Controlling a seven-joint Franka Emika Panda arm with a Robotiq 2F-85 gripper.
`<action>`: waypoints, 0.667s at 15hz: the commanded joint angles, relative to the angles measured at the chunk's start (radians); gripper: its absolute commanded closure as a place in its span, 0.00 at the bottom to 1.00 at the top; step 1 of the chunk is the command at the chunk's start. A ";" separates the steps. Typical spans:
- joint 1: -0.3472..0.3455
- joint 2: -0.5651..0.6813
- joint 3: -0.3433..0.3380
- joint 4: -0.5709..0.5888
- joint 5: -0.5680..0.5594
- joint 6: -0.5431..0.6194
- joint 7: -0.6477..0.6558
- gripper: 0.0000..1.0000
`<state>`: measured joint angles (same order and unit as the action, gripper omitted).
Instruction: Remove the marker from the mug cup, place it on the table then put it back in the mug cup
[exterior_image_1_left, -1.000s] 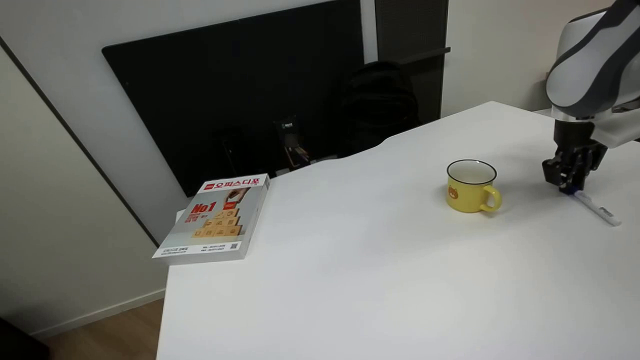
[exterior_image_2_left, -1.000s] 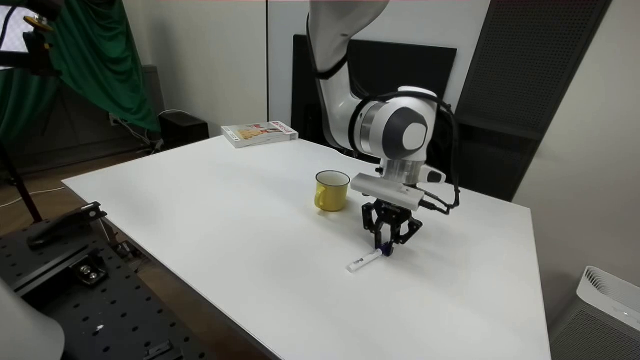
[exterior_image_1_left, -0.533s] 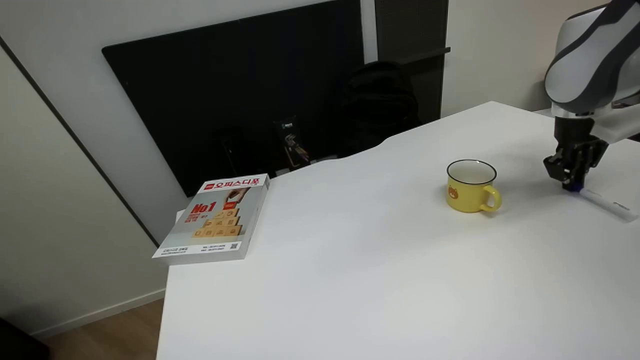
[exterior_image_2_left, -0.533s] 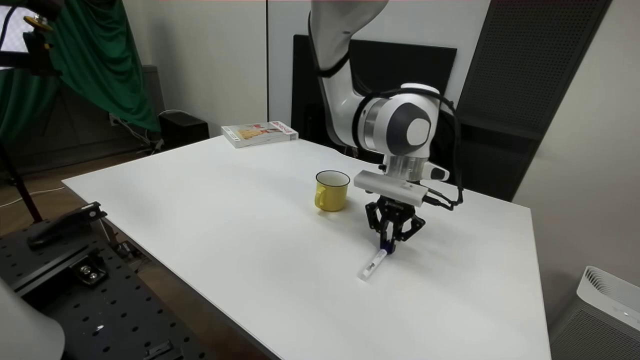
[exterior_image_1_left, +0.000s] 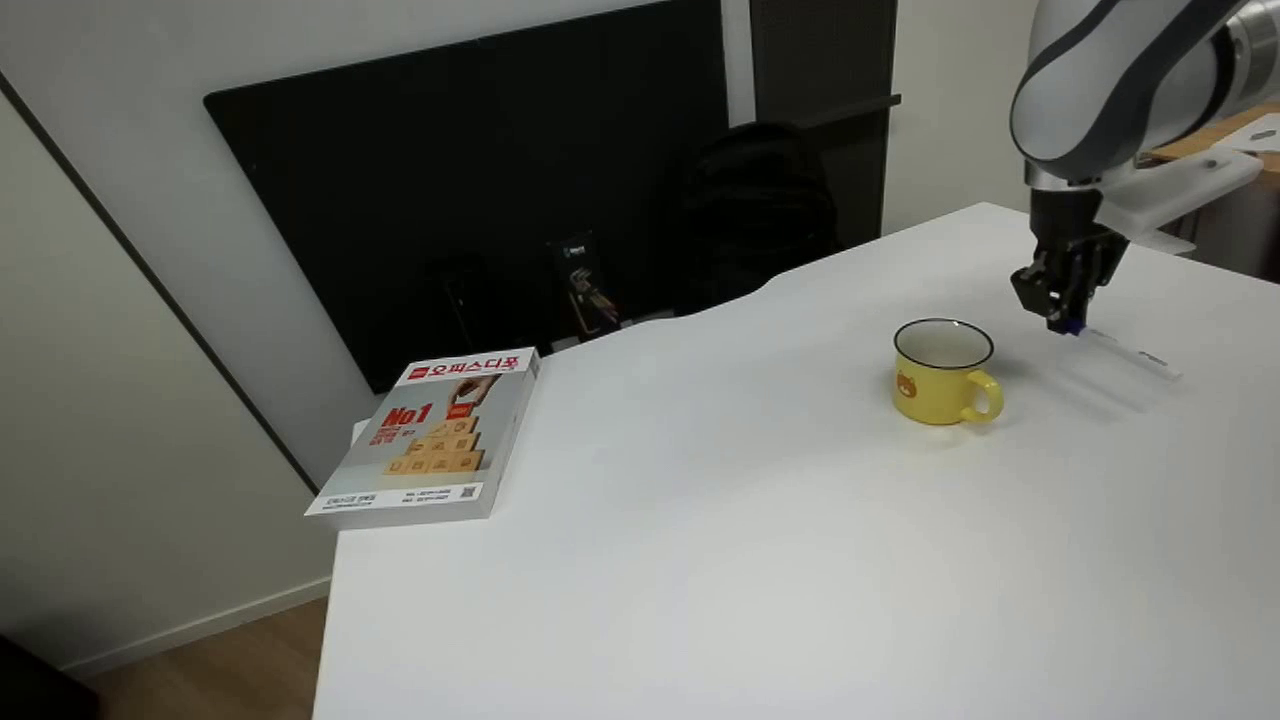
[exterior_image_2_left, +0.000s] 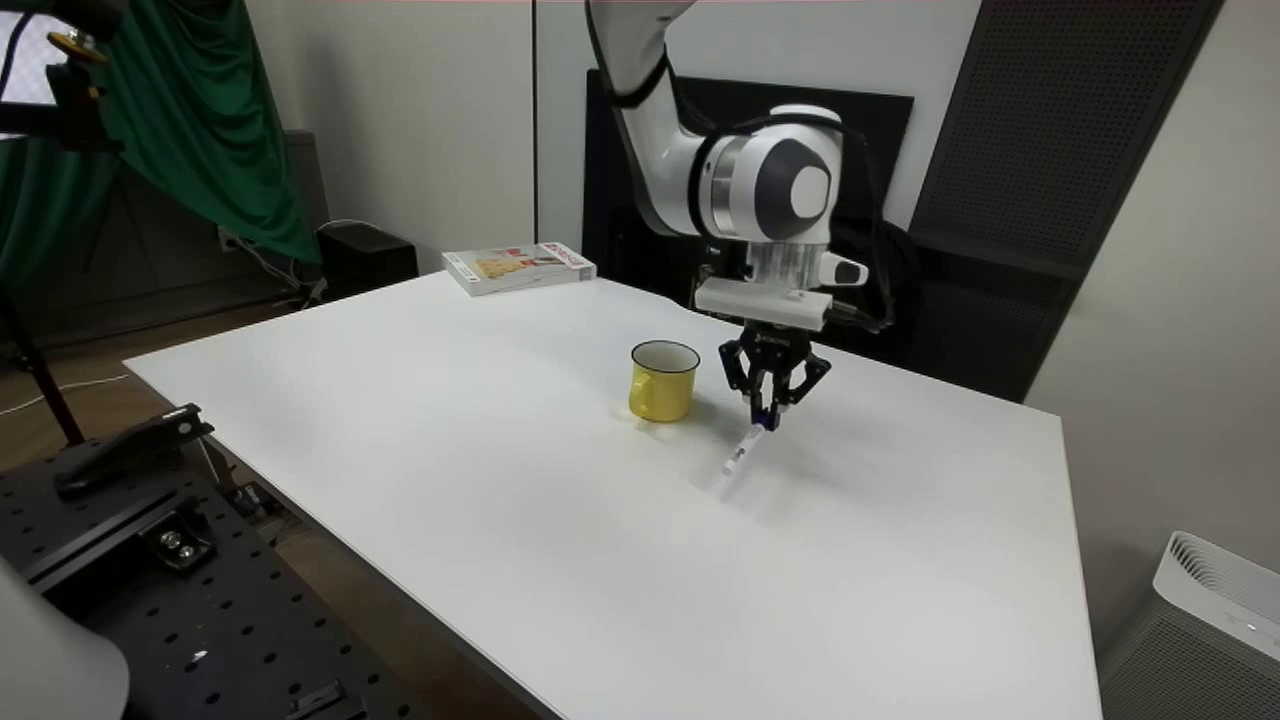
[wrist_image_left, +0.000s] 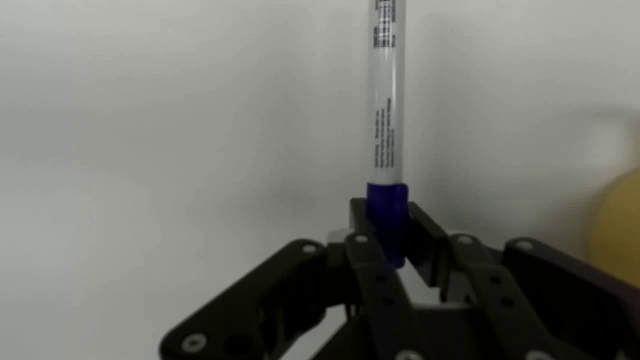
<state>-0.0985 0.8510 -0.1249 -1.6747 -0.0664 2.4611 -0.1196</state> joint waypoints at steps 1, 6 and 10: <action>0.048 -0.020 -0.002 0.062 -0.038 -0.080 0.051 0.95; 0.122 -0.036 -0.022 0.138 -0.121 -0.128 0.088 0.95; 0.128 -0.068 0.005 0.130 -0.131 -0.078 0.077 0.95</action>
<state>0.0244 0.8154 -0.1293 -1.5355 -0.1780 2.3679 -0.0710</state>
